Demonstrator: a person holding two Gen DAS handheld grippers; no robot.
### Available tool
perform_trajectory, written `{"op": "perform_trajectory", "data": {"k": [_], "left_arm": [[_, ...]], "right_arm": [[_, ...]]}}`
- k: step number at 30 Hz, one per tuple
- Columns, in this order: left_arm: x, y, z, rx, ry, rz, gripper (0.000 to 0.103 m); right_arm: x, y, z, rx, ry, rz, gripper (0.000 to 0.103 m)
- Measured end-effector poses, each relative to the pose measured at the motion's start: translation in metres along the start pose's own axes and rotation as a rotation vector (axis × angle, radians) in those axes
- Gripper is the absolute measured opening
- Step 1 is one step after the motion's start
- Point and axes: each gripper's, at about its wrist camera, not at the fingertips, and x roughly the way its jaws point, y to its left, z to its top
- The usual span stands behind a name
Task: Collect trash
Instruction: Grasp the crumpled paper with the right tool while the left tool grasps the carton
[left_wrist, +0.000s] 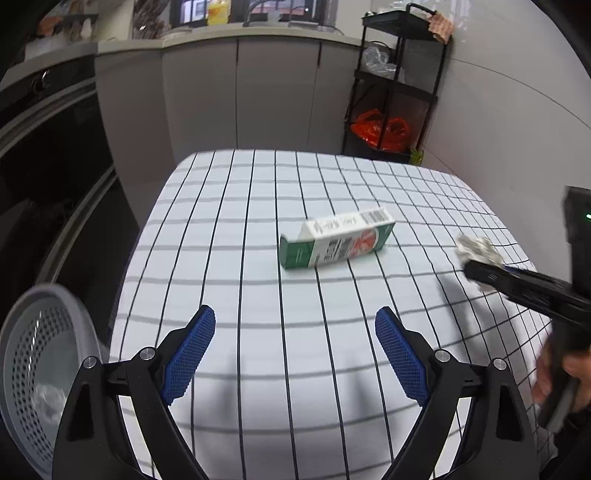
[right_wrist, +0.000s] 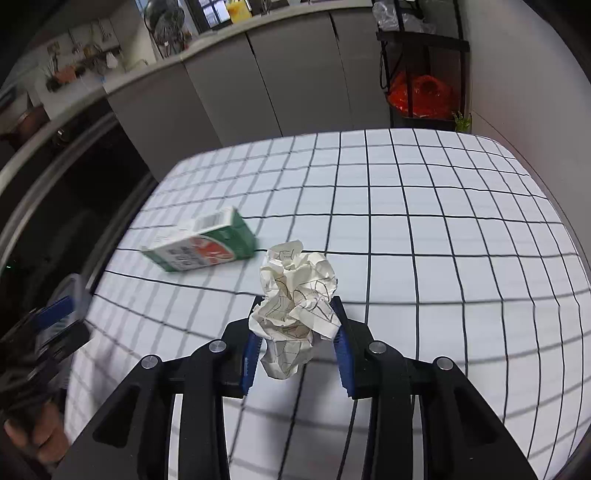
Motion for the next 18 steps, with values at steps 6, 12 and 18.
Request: {"op": "perform_trajectory", "data": {"k": [6,12,18], "left_arm": [[0.028,-0.005,0.027,0.113,-0.013,-0.065,0.09],[0.065,-0.005,0.042,0.225,0.026,-0.113,0.09],[0.088,0.0,0.058,0.241,0.054,-0.183,0.091]], "right_arm": [[-0.051,0.001,-0.033,0.111,-0.018,0.156,0.034],[-0.062,0.011,-0.047,0.152,0.003,0.258,0.034],[-0.064,0.016,-0.044,0.139,0.0,0.313,0.035]]}}
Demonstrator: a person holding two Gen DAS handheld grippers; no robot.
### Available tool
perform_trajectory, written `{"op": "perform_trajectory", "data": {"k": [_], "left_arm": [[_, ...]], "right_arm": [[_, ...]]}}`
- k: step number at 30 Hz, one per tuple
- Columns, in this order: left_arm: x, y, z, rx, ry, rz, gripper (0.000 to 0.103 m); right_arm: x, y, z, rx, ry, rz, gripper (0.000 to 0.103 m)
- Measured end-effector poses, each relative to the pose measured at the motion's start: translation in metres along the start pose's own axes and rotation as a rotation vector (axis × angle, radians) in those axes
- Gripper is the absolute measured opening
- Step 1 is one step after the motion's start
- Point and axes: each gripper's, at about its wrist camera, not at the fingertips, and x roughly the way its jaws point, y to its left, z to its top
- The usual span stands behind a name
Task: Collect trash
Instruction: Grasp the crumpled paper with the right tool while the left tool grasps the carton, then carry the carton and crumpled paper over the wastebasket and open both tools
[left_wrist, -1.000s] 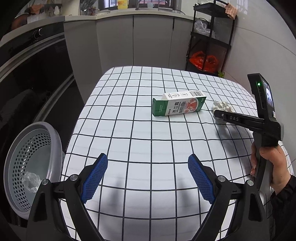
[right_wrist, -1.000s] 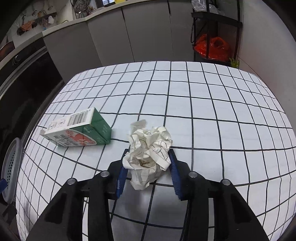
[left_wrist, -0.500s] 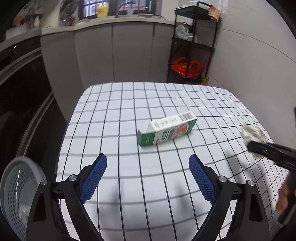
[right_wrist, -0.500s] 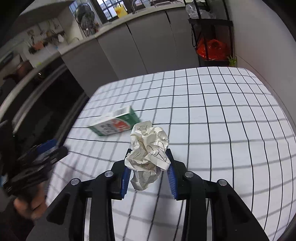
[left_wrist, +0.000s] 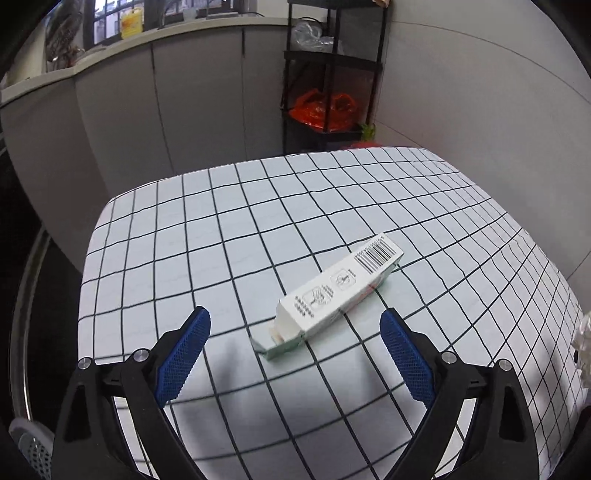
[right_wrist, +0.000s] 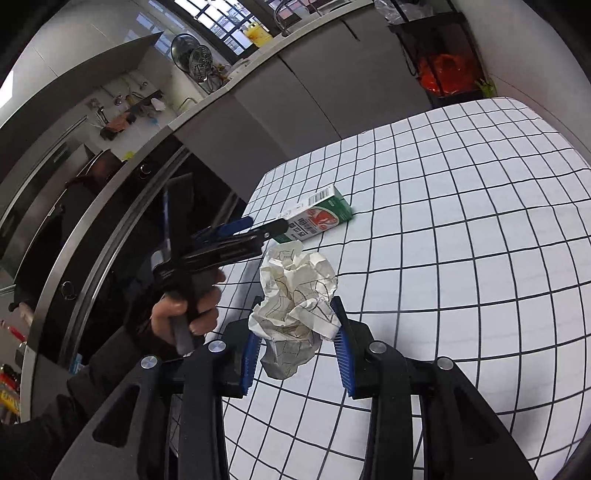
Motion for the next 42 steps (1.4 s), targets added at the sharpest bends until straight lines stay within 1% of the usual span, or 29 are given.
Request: {"op": "perform_trajectory", "data": {"k": [3,6,9,11,17,18,19,20,21,22,23,24,25,26,30,33,35,37,39,42], "left_arm": [[0.01,-0.002,0.004,0.042,0.006,-0.002,0.091],[0.021,-0.011,0.007,0.095,0.024,-0.028,0.091],[0.034,-0.021,0.008,0.153,0.045,-0.022,0.091],[0.042,-0.025,0.01,0.172,0.053,-0.019,0.091],[0.058,-0.038,0.018,0.183,0.073,-0.046,0.091],[0.059,-0.04,0.018,0.187,0.067,-0.041,0.087],[0.059,-0.042,0.017,0.189,0.062,-0.044,0.077],[0.059,-0.043,0.017,0.184,0.061,-0.048,0.074],[0.059,-0.044,0.016,0.177,0.058,-0.049,0.068],[0.058,-0.045,0.015,0.169,0.056,-0.053,0.058],[0.056,-0.046,0.014,0.158,0.057,-0.057,0.052],[0.054,-0.047,0.012,0.146,0.059,-0.05,0.041],[0.05,-0.046,0.01,0.134,0.057,-0.045,0.029],[0.047,-0.047,0.008,0.118,0.055,-0.042,0.025],[0.023,-0.049,-0.002,0.052,0.037,0.021,0.025],[-0.006,-0.053,-0.013,0.01,0.015,0.071,0.025],[-0.033,-0.058,-0.022,-0.013,-0.013,0.102,0.025],[-0.058,-0.063,-0.029,-0.015,-0.044,0.125,0.025],[-0.087,-0.069,-0.036,-0.017,-0.077,0.162,0.025],[-0.129,-0.072,-0.049,-0.035,-0.116,0.207,0.025]], "right_arm": [[0.001,-0.001,0.0,-0.006,0.012,0.003,0.035],[0.002,-0.003,0.0,0.005,0.019,0.017,0.035],[0.003,-0.006,0.001,0.011,0.02,0.02,0.035],[0.002,-0.008,0.001,0.007,0.024,0.021,0.035],[0.003,-0.01,0.0,0.01,0.034,0.025,0.035],[0.003,-0.011,0.001,0.008,0.035,0.024,0.035],[0.002,-0.011,0.001,0.008,0.034,0.025,0.035],[0.002,-0.011,0.001,0.009,0.031,0.025,0.035],[0.001,-0.01,0.001,0.009,0.029,0.025,0.035],[0.0,-0.011,0.001,0.007,0.026,0.024,0.035],[0.0,-0.011,0.001,0.008,0.022,0.022,0.035],[-0.001,-0.011,0.002,0.01,0.021,0.022,0.035],[-0.001,-0.011,0.002,0.012,0.019,0.02,0.035],[-0.001,-0.011,0.002,0.013,0.017,0.015,0.035],[-0.003,-0.013,0.002,0.016,0.003,-0.005,0.035],[-0.005,-0.009,0.001,-0.001,-0.005,-0.026,0.035],[-0.005,-0.006,-0.001,-0.009,-0.008,-0.025,0.035],[-0.006,0.0,-0.003,-0.025,-0.012,-0.031,0.035],[-0.007,0.009,-0.004,-0.047,-0.016,-0.034,0.035],[-0.008,0.025,-0.008,-0.073,-0.026,-0.015,0.035]]}}
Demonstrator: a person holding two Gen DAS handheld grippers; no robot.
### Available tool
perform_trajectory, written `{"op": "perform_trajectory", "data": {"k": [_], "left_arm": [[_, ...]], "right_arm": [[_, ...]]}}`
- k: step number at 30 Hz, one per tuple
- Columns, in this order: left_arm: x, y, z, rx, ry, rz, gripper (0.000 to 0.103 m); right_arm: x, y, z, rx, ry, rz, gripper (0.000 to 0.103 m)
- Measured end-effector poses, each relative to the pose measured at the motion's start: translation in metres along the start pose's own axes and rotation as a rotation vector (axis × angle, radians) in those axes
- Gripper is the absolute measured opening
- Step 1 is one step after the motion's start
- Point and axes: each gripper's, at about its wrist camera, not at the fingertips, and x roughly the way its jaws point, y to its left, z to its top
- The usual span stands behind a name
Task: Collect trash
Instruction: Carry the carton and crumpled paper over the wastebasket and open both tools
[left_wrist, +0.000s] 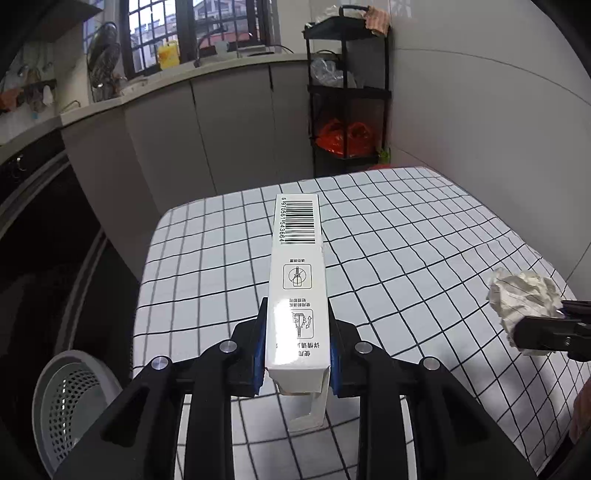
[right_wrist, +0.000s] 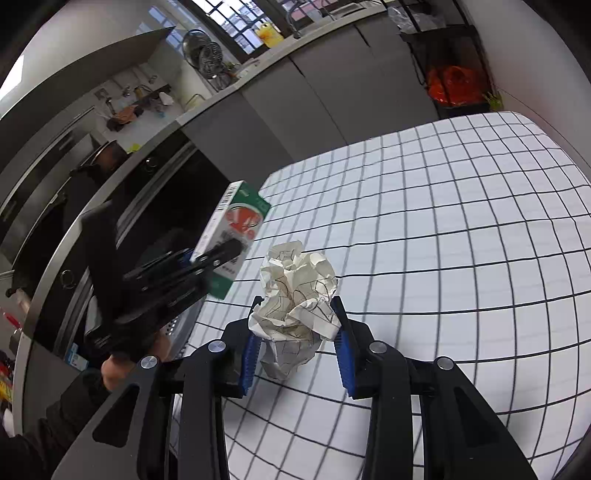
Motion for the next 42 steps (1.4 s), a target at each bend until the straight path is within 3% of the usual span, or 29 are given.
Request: {"op": "perform_trajectory", "data": {"k": [6,11,15,27,34,42], "left_arm": [[-0.074,0.015,-0.022,-0.034,-0.056,0.09,0.025],[-0.112,0.047,-0.048,-0.133,-0.056,0.158,0.025],[-0.128,0.084,-0.073,-0.204,-0.042,0.262,0.025],[-0.119,0.201,-0.125,-0.41,0.042,0.451,0.026],[-0.102,0.243,-0.147,-0.492,0.1,0.467,0.026],[-0.091,0.262,-0.159,-0.538,0.144,0.493,0.026]], "right_arm": [[0.008,0.04,-0.013,-0.049,-0.004,0.026,0.035],[0.026,0.088,-0.026,-0.133,0.013,0.047,0.035],[0.049,0.127,-0.034,-0.199,0.025,0.053,0.035],[0.162,0.224,-0.029,-0.355,0.137,0.082,0.035],[0.218,0.255,-0.024,-0.424,0.188,0.078,0.035],[0.262,0.275,-0.021,-0.463,0.221,0.078,0.035]]}}
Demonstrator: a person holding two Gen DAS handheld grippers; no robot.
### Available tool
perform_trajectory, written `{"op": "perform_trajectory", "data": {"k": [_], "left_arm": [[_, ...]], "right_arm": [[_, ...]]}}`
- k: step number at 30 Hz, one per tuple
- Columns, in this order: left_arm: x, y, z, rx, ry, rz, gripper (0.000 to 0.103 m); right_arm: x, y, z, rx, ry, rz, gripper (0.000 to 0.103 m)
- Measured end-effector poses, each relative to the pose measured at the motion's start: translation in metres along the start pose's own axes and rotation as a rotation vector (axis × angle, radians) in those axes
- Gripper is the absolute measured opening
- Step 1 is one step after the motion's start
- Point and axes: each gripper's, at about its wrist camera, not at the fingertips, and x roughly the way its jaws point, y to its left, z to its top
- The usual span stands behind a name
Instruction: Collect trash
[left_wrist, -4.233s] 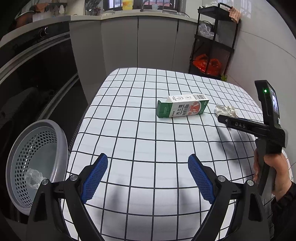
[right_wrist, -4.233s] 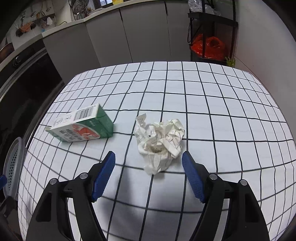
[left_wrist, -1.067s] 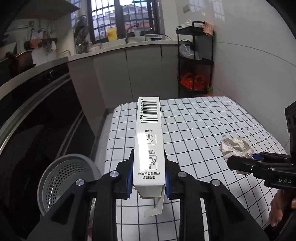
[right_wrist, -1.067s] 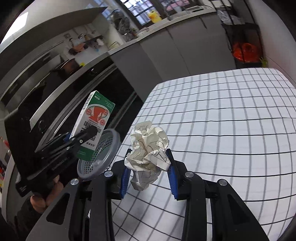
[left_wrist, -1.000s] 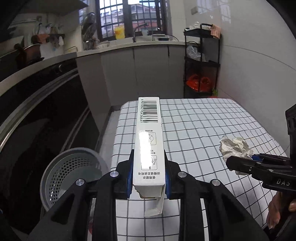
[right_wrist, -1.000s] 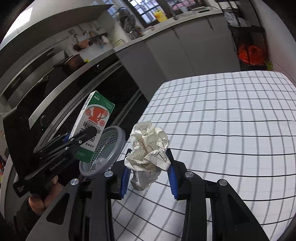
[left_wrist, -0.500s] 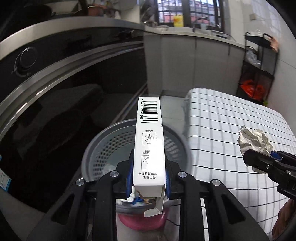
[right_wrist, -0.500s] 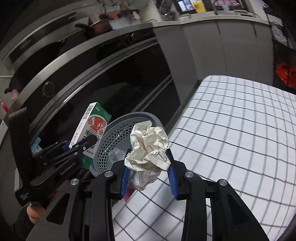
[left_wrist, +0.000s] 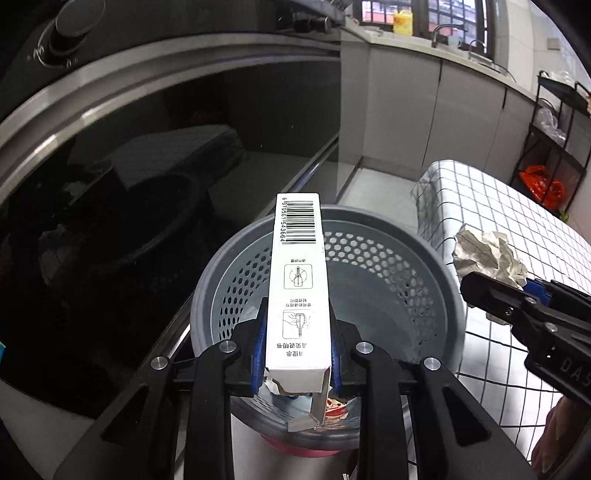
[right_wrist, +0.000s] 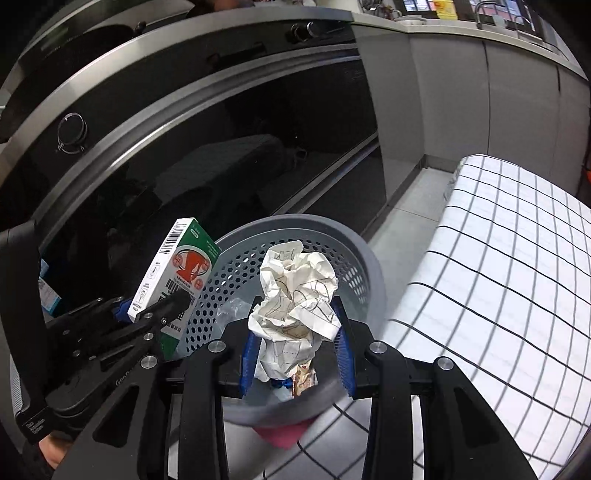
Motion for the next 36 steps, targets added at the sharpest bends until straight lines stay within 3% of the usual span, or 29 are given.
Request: {"op": "perform_trajectory", "data": {"k": [9,12,14,16,17,36], "left_arm": [[0.006,0.006,0.001,-0.031,0.021,-0.005,0.029],[0.005,0.009,0.001,-0.04,0.02,0.004,0.029],[0.006,0.009,0.002,-0.043,0.027,0.009,0.037],[0.005,0.01,0.001,-0.045,0.026,0.018,0.054],[0.003,0.01,0.001,-0.047,0.017,0.022,0.056],[-0.011,0.01,0.003,-0.059,-0.024,0.048,0.06]], "right_arm": [[0.014,-0.001,0.003,-0.013,0.017,0.007,0.035],[0.013,0.0,0.005,-0.021,0.017,0.007,0.039],[0.01,-0.003,0.006,-0.019,0.011,0.0,0.049],[0.008,-0.003,0.005,-0.015,0.001,-0.006,0.049],[0.008,-0.004,0.003,-0.011,-0.001,-0.006,0.049],[-0.007,-0.002,-0.011,0.003,-0.025,-0.055,0.051]]}}
